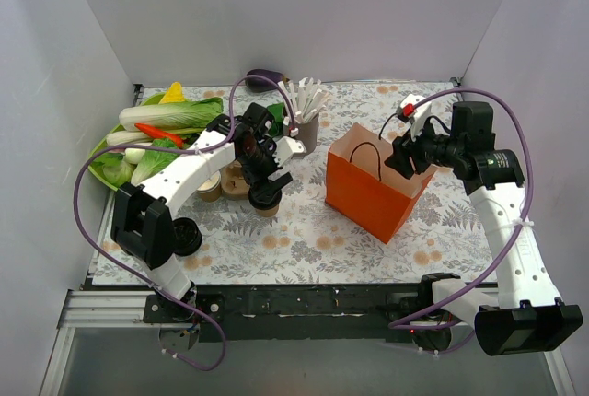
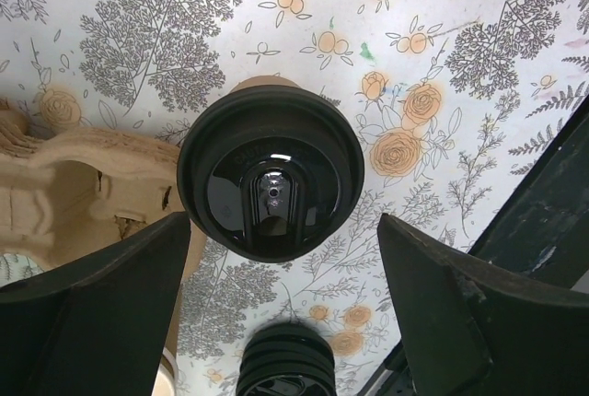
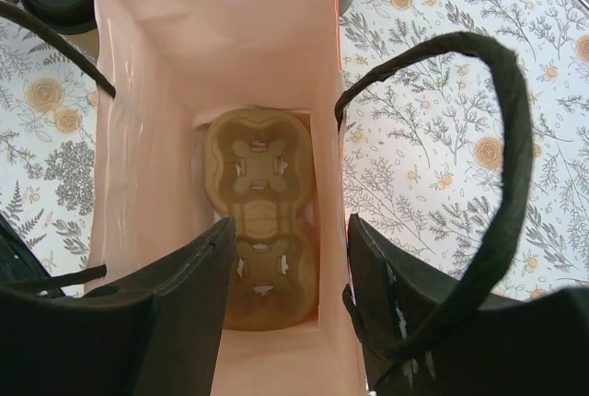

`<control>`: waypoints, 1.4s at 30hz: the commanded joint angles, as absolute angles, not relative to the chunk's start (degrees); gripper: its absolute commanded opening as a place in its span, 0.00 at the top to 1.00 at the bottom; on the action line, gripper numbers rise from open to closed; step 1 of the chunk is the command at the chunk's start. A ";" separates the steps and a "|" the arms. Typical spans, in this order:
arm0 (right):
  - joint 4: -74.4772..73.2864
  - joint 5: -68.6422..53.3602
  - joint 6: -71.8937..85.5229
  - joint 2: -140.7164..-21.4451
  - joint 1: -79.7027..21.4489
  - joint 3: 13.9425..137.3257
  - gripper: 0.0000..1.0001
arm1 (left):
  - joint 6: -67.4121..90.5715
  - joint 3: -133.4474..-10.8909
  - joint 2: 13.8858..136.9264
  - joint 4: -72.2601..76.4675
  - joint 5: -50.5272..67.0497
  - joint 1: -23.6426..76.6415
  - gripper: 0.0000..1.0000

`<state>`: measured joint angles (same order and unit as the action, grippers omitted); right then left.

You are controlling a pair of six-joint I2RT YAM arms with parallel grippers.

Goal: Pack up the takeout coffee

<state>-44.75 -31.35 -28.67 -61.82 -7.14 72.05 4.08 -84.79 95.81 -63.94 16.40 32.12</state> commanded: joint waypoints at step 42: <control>-40.34 -32.61 -27.95 -61.87 -6.94 69.43 0.40 | 4.83 -85.52 95.27 -63.89 14.59 34.19 0.20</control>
<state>-42.48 -31.53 -28.62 -61.91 -7.14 70.02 5.34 -85.12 97.80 -62.57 16.21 33.61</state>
